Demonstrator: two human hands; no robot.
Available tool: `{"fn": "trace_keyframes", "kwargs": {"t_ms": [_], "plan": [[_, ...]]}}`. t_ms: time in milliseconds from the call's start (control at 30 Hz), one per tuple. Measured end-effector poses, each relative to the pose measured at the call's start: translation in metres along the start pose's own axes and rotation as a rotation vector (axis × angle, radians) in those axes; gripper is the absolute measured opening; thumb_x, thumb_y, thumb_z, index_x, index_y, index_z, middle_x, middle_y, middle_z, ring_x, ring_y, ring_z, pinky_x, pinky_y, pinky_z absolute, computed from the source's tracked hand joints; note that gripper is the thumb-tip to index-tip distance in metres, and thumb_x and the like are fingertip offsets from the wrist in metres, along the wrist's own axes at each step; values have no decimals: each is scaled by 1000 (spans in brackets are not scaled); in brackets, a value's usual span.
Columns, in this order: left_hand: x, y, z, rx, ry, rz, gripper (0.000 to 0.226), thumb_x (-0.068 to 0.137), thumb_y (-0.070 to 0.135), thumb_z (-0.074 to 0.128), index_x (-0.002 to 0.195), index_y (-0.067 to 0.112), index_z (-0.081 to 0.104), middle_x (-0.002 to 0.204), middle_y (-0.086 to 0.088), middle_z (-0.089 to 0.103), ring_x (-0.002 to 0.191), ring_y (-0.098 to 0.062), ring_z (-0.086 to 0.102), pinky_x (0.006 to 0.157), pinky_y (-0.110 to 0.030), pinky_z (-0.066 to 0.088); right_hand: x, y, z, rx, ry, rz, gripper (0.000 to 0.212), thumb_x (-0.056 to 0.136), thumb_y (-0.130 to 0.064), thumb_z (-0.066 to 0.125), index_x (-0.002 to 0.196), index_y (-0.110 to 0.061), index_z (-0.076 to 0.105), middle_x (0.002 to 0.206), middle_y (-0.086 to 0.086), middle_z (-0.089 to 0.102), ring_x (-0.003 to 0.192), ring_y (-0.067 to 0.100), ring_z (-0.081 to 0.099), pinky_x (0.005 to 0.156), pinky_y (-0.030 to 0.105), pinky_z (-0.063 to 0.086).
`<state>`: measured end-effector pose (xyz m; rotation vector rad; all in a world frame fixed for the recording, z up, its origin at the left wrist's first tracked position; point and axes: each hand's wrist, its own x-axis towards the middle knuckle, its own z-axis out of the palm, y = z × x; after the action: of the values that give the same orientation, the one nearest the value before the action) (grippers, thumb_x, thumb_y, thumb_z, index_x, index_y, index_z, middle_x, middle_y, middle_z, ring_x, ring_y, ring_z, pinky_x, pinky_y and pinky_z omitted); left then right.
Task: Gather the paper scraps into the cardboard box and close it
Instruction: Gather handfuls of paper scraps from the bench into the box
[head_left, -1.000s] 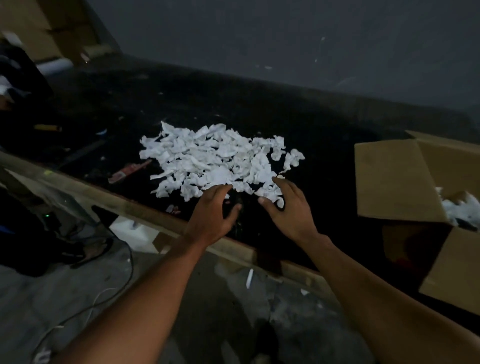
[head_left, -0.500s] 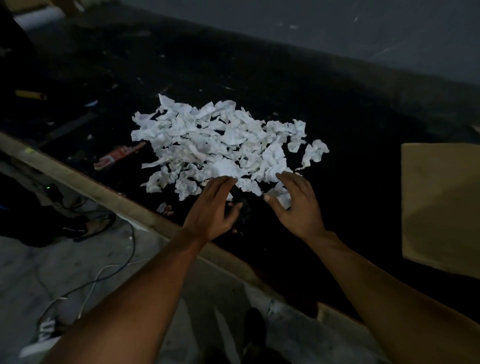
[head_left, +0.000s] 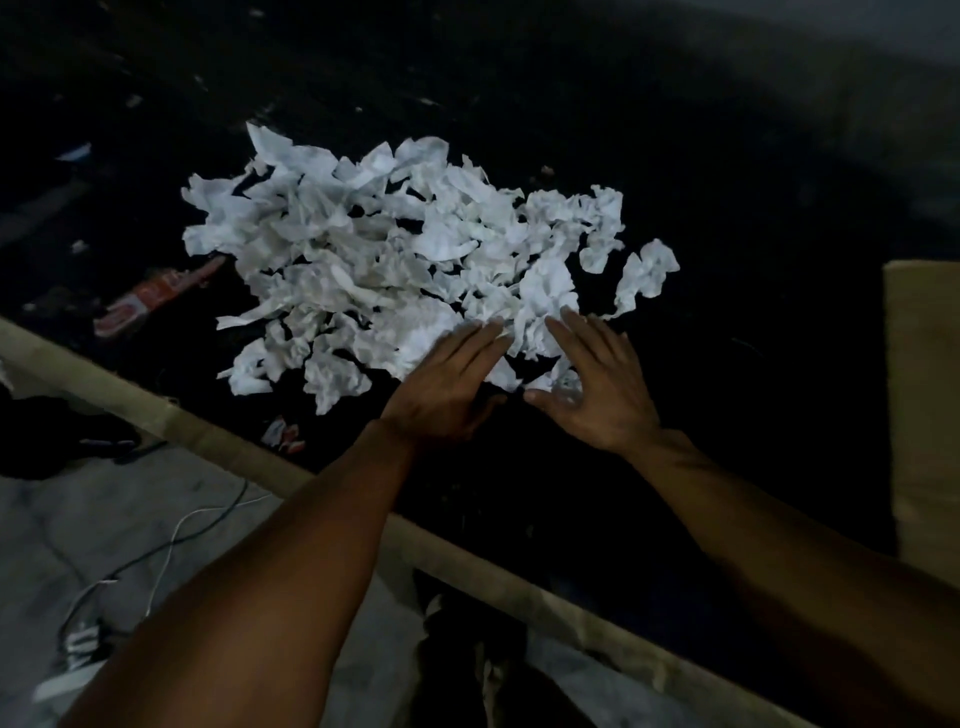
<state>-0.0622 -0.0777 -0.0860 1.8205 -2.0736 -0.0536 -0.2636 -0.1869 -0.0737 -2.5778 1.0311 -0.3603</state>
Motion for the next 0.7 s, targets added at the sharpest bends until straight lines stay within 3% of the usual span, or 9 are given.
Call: {"fn": "trace_keyframes", "kwargs": {"t_ms": [100, 200, 300, 433, 500, 567, 633, 700], "plan": [[9, -9, 10, -13, -117, -24, 62, 93, 49, 43, 146, 18, 35, 148, -7, 40, 136, -27, 34, 106, -49, 37, 4, 9, 12, 46, -30, -27, 84, 80, -71, 46, 148, -23, 35, 151, 3, 39, 143, 29, 25, 113, 54, 24], [9, -8, 16, -126, -44, -47, 51, 91, 45, 51, 132, 16, 52, 122, -9, 55, 121, -28, 43, 85, -47, 51, 5, 12, 24, 108, 94, -41, 66, 82, -57, 58, 134, -15, 55, 131, 8, 54, 131, 32, 39, 111, 44, 31], [14, -5, 16, -165, 23, -109, 36, 89, 44, 56, 110, 16, 60, 105, -6, 53, 110, -26, 44, 78, -46, 51, 9, 9, 30, 144, 205, -8, 47, 83, -49, 63, 111, -11, 67, 109, 9, 58, 113, 30, 48, 102, 28, 34], [22, -5, 23, -180, 94, -178, 36, 87, 47, 55, 86, 12, 63, 100, -9, 53, 100, -28, 46, 73, -37, 47, 12, 3, 32, 177, 262, 36, 26, 85, -36, 63, 83, -10, 61, 99, 11, 53, 97, 28, 49, 82, 31, 42], [23, -8, 24, -202, 110, -180, 33, 83, 46, 58, 84, 14, 68, 108, -10, 54, 103, -25, 45, 71, -29, 42, 10, 3, 33, 218, 235, 80, 19, 86, -27, 65, 81, -11, 58, 108, 12, 49, 95, 28, 51, 80, 30, 44], [25, -12, 25, -190, 79, -142, 31, 80, 43, 59, 86, 14, 71, 107, -8, 58, 104, -25, 49, 74, -33, 48, 9, 4, 34, 263, 192, 132, 14, 83, -18, 68, 84, -8, 59, 118, 12, 47, 98, 29, 53, 83, 29, 46], [26, -10, 25, -200, 54, -171, 33, 79, 43, 55, 87, 12, 64, 98, -6, 60, 99, -25, 52, 71, -40, 51, 9, 4, 32, 249, 198, 127, 14, 77, -13, 67, 85, -5, 59, 116, 11, 50, 100, 30, 54, 82, 28, 45], [27, -5, 21, -249, 45, -276, 38, 78, 44, 51, 97, 12, 58, 103, -6, 59, 101, -21, 48, 73, -34, 49, 10, 0, 27, 258, 211, 129, 21, 73, -14, 61, 92, -7, 57, 107, 8, 52, 98, 26, 52, 79, 26, 41]]}}
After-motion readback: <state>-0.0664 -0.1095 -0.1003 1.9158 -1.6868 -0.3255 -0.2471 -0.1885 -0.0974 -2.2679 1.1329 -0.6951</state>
